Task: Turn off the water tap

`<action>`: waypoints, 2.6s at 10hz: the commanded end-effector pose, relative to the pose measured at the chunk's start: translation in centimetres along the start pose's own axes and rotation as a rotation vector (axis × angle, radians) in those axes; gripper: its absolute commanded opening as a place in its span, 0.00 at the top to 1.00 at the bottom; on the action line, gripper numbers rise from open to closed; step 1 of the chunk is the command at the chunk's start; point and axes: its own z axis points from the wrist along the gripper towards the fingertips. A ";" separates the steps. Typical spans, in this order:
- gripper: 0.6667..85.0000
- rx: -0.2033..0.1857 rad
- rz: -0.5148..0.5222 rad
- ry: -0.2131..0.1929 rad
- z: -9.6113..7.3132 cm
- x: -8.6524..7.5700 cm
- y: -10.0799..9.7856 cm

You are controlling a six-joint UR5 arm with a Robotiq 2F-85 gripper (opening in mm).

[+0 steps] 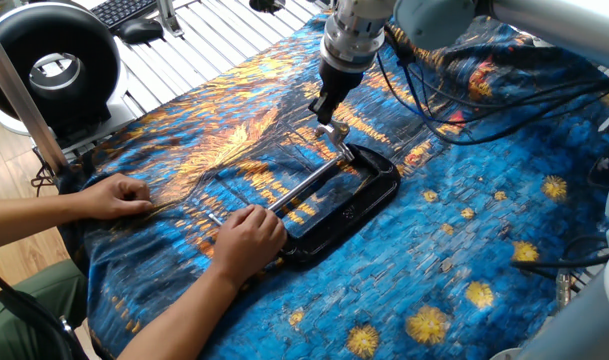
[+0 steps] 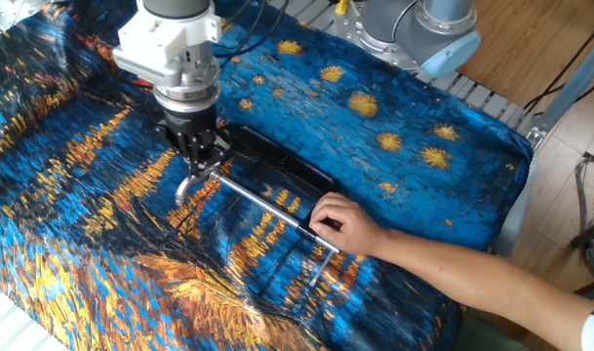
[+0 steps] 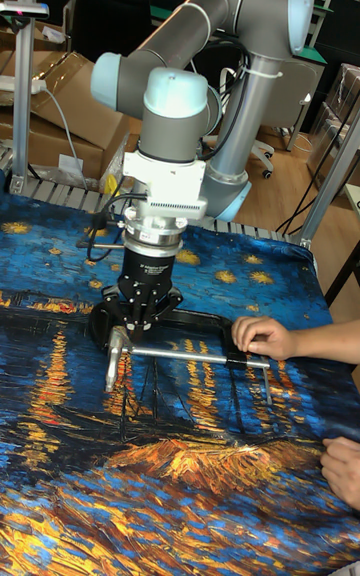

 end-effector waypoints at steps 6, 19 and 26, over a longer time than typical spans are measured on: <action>0.99 0.037 -0.100 -0.055 -0.3 -0.2 -2.5; 0.99 -0.016 0.170 0.119 -6.8 4.9 0.7; 0.99 0.011 0.290 0.089 -10.0 5.8 0.4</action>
